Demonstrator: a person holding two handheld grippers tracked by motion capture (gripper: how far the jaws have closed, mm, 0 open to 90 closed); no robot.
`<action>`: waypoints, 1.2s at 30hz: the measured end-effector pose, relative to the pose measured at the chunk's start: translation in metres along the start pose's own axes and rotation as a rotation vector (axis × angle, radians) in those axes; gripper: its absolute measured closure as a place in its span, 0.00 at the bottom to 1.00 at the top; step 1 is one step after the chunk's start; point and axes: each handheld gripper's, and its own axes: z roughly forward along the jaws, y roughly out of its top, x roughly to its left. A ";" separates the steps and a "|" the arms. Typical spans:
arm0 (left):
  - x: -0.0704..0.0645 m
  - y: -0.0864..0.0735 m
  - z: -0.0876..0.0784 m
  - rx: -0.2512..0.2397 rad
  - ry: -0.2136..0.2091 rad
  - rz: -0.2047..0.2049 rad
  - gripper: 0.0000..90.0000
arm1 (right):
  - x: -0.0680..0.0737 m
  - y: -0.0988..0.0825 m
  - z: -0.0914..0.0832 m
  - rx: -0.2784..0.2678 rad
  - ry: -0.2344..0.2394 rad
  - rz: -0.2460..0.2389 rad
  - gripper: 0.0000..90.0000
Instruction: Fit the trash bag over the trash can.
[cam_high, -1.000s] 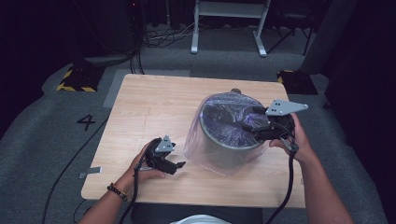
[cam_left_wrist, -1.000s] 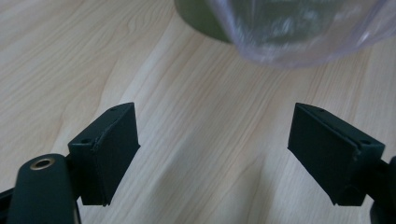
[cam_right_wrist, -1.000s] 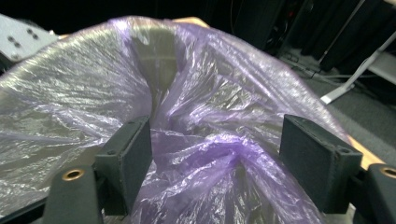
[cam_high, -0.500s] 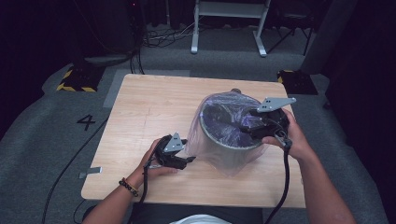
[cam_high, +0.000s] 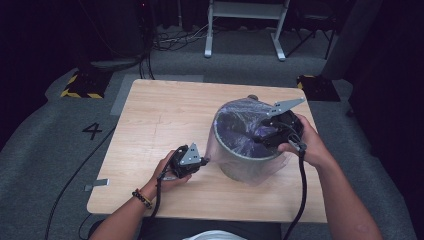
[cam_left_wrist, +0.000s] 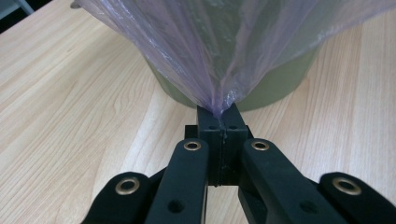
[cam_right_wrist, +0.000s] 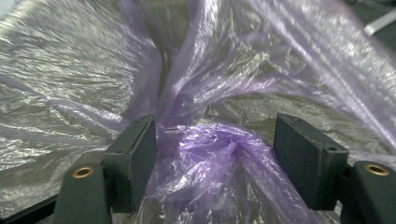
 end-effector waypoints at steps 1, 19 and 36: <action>0.000 0.000 0.000 0.010 0.003 0.009 1.00 | -0.001 0.001 0.002 0.026 -0.001 0.006 0.36; 0.000 -0.005 0.001 0.032 0.004 0.014 1.00 | -0.001 0.005 0.023 0.243 0.041 0.017 0.29; 0.003 -0.008 -0.005 0.000 0.003 -0.014 0.96 | 0.000 0.006 0.026 0.274 0.047 -0.001 0.30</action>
